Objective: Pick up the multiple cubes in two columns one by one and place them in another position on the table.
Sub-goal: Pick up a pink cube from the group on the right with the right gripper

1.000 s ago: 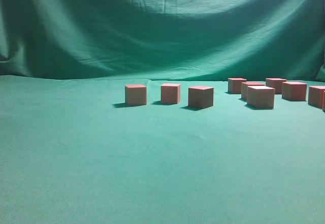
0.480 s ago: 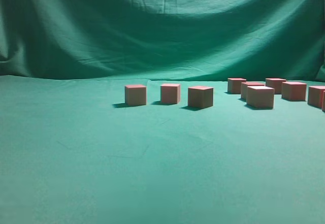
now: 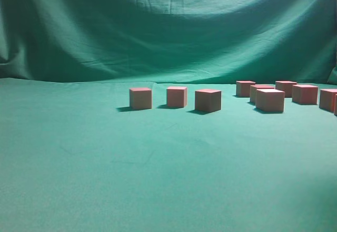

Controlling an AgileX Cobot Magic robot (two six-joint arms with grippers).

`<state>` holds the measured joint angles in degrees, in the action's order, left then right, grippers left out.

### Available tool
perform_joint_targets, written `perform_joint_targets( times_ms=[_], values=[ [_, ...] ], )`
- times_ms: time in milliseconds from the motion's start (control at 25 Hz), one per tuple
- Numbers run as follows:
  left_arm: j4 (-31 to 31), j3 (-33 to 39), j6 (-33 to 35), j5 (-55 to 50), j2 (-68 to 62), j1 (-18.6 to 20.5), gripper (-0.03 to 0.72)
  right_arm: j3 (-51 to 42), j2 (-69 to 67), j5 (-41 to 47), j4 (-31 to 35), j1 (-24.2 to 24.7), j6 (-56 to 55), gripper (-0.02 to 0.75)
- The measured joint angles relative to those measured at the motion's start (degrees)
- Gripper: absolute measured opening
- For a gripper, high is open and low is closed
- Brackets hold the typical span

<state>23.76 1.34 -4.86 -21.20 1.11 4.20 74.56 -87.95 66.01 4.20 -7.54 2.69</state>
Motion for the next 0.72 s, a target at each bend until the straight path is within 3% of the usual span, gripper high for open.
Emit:
perform_joint_targets(
  times_ms=[280, 520, 720],
  values=[
    [0.00, 0.00, 0.00, 0.00, 0.00, 0.00, 0.000, -12.18, -3.66, -16.02, -0.41, 0.13, -0.10, 0.358],
    [0.00, 0.00, 0.00, 0.00, 0.00, 0.00, 0.000, -13.03, -10.18, -22.36, -6.34, 0.13, 0.21, 0.358],
    [0.00, 0.00, 0.00, 0.00, 0.00, 0.00, 0.000, -13.03, -14.27, -26.01, -6.75, 0.13, 0.36, 0.358]
  ],
)
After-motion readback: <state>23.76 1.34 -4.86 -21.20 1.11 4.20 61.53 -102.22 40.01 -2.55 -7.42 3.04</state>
